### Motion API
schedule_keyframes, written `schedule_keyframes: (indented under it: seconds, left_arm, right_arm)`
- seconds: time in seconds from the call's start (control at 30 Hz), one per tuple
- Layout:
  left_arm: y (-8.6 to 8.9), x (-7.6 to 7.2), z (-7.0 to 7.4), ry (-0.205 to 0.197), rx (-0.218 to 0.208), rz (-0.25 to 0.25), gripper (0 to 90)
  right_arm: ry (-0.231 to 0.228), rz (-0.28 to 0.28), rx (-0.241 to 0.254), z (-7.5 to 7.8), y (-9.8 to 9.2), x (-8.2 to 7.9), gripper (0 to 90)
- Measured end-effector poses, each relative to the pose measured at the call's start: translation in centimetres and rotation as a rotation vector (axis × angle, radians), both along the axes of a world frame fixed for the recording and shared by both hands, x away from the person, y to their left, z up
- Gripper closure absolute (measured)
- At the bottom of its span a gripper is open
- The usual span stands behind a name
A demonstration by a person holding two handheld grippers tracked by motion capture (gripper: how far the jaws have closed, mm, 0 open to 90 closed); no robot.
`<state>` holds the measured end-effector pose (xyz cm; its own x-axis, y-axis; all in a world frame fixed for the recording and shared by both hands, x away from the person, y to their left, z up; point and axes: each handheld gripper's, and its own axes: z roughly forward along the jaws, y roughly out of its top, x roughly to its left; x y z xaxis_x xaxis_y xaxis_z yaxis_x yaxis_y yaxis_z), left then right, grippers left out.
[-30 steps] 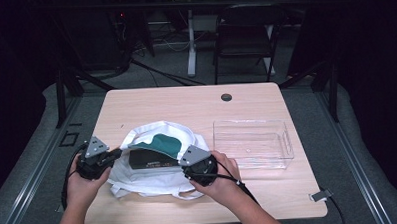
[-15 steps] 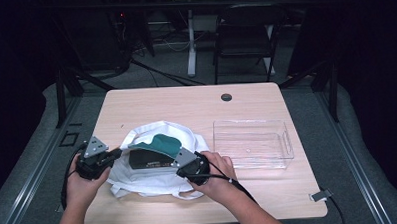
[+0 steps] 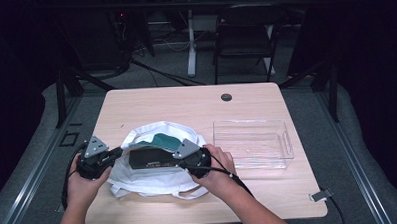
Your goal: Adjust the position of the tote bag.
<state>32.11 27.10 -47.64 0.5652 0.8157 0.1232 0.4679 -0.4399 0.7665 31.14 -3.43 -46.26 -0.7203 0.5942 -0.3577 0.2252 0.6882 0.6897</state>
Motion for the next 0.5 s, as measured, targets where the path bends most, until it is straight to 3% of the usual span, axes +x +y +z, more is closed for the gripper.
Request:
schedule_keyframes:
  seconds: [0.23,0.5]
  left_arm:
    - [-0.2,0.2,0.1,-0.012,0.007,-0.002,87.2]
    - [-0.4,0.6,0.5,-0.023,0.010,0.010,88.2]
  right_arm:
    - [0.007,-0.027,0.045,0.9,-0.2,1.1,82.6]
    - [-0.011,-0.048,0.039,1.5,0.0,1.8,82.6]
